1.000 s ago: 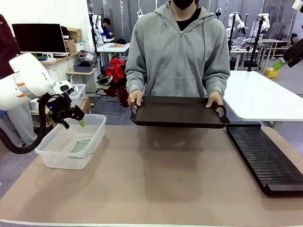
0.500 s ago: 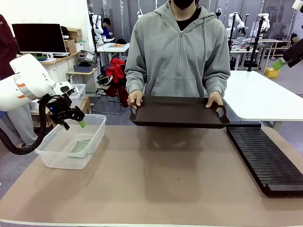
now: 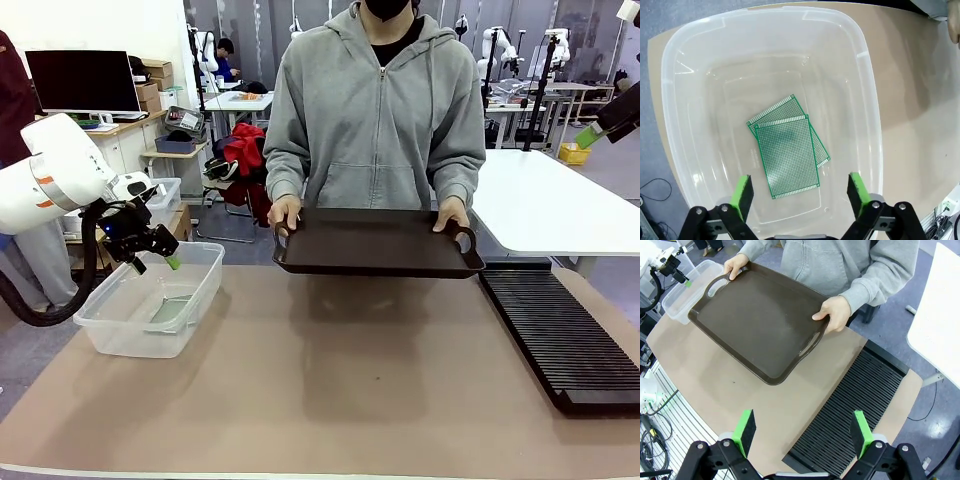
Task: Sort PCBs into racks and boxes based on the side picked up.
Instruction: If the short side of the Blank PCB is picked up, insert it into the PCB Rack ; if the long side is picked up, place it in the Organizing box.
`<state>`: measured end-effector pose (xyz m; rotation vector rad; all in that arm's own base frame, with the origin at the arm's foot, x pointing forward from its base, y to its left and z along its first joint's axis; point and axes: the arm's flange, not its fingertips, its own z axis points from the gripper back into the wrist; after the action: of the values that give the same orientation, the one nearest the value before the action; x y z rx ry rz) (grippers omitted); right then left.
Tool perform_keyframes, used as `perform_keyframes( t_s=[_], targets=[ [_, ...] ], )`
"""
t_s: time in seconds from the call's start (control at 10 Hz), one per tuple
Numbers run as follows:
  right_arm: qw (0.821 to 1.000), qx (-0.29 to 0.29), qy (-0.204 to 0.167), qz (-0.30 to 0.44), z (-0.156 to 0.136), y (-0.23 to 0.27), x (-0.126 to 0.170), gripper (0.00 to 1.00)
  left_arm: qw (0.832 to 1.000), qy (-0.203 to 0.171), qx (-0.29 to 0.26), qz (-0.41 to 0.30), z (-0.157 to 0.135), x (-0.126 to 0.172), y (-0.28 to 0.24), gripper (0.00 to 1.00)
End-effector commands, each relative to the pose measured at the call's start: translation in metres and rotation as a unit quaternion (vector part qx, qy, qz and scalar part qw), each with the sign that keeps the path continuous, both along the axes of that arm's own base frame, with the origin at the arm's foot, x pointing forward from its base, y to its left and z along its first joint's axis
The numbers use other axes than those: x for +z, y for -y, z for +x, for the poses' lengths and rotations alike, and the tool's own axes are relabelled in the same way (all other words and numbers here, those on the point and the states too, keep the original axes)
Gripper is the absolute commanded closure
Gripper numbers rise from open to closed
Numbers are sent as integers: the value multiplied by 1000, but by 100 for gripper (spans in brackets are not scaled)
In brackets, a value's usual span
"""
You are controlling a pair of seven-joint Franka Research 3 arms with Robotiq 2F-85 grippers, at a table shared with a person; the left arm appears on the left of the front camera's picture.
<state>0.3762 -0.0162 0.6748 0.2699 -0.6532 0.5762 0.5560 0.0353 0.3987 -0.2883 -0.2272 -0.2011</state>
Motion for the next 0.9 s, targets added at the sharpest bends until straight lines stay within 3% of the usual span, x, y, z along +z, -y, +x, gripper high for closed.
perform_keyframes(
  t_s=[0.0,0.3,0.7,0.8],
  targets=[
    [1000,0,-1,0,0,0,-1,0,1000,15,-4,19,-6,9,-1,0],
    [1000,0,-1,0,0,0,-1,0,997,42,-68,18,-24,57,9,0],
    [1000,0,-1,0,0,0,-1,0,980,125,-153,-34,-39,130,16,0],
    [1000,0,-1,0,0,0,-1,0,969,159,-184,-48,-44,145,15,0]
  ],
)
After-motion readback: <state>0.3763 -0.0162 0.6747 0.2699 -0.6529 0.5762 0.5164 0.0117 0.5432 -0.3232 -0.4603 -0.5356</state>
